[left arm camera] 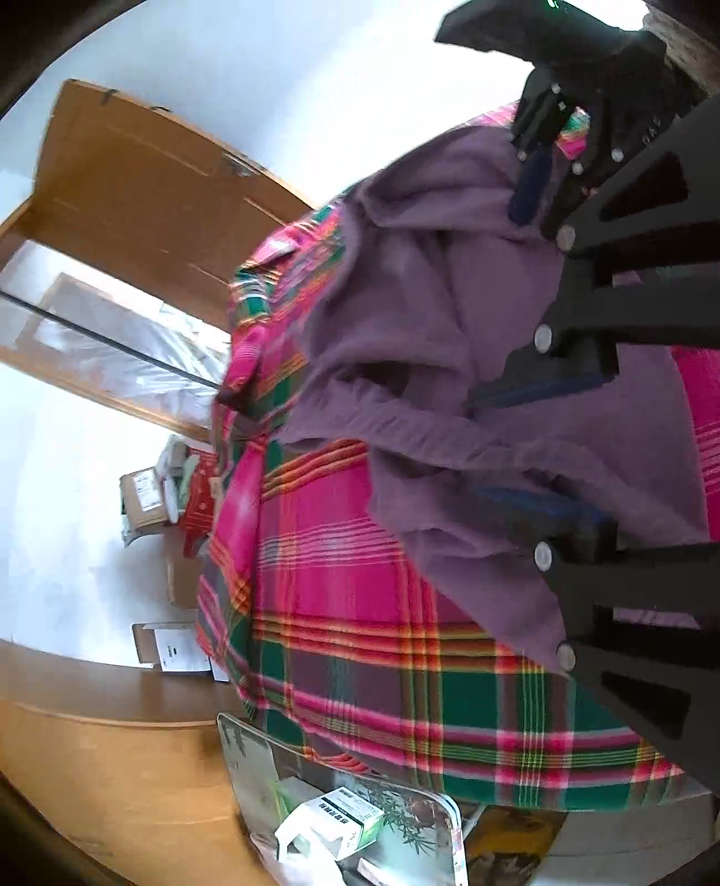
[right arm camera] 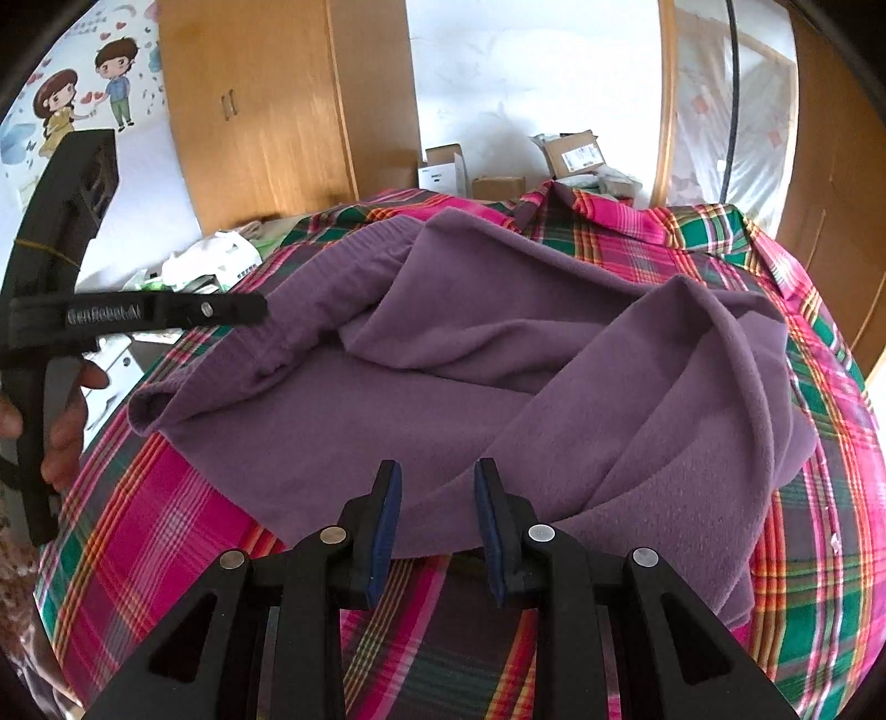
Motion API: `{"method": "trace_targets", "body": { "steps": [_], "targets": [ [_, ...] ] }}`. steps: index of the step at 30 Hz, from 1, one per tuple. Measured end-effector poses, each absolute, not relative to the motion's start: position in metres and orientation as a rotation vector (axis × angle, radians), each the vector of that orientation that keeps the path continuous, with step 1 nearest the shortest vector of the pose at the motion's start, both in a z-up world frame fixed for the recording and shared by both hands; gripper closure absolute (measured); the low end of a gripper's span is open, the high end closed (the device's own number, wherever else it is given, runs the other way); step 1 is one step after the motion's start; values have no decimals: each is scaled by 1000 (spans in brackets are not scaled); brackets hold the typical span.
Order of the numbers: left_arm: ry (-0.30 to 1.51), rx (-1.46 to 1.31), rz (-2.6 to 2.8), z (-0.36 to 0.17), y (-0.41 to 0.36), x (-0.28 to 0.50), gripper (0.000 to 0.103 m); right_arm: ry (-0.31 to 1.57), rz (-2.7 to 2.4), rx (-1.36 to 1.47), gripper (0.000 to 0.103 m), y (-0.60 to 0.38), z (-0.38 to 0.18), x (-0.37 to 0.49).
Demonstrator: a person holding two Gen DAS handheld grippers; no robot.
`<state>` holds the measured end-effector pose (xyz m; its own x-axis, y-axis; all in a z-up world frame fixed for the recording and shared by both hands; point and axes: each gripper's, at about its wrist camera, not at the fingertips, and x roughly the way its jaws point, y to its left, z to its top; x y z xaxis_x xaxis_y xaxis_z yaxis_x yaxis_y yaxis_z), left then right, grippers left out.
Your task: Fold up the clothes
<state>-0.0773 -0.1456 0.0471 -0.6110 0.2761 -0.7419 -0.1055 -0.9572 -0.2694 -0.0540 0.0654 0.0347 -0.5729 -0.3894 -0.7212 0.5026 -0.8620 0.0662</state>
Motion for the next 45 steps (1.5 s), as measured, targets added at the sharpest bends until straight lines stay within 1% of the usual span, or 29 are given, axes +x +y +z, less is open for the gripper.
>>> {"method": "trace_targets", "body": {
  "steps": [2,5,7,8,10,11,12,13,15,21,24,27,31,33,36,41,45],
  "targets": [
    [-258,-1325,2640,38,-141,-85,70,199,-2402,1055,75,65,34,-54],
    [-268,-1414,2609,26,-138,-93,70,202,-2400,1058,74,65,32,-53],
    [-254,-1425,2608,25,-135,-95,70,203,-2398,1061,74,65,31,-53],
    [-251,-1429,2608,24,-134,-96,73,204,-2398,1061,74,64,31,-53],
    [-302,-1406,2605,27,-139,-98,82,204,-2398,1061,74,64,30,-53],
    [-334,-1398,2603,28,-143,-99,89,205,-2398,1062,74,64,30,-53],
    [-375,-1379,2614,30,-149,-100,93,205,-2399,1063,74,65,30,-53],
    [-411,-1360,2628,33,-155,-101,96,204,-2399,1063,74,65,30,-53],
    [-434,-1325,2700,42,-166,-100,97,200,-2398,1063,74,65,31,-54],
    [-543,-1265,2825,53,-203,-104,97,199,-2399,1061,74,63,31,-55],
    [-579,-1254,2913,55,-225,-108,97,193,-2399,1061,74,64,30,-56],
    [-657,-1261,2953,50,-247,-113,97,188,-2398,1062,74,64,30,-58],
    [-659,-1326,2952,37,-253,-115,97,177,-2397,1060,74,65,29,-58],
    [-677,-1353,2942,32,-254,-116,94,168,-2398,1058,74,66,30,-57],
    [-700,-1387,2923,31,-254,-113,94,148,-2402,1040,74,71,34,-54],
    [-705,-1411,2916,37,-249,-96,85,74,-2436,1003,74,94,44,-45],
    [-723,-1393,2912,45,-244,-76,84,13,-2456,973,74,114,52,-33]
  ]
}}
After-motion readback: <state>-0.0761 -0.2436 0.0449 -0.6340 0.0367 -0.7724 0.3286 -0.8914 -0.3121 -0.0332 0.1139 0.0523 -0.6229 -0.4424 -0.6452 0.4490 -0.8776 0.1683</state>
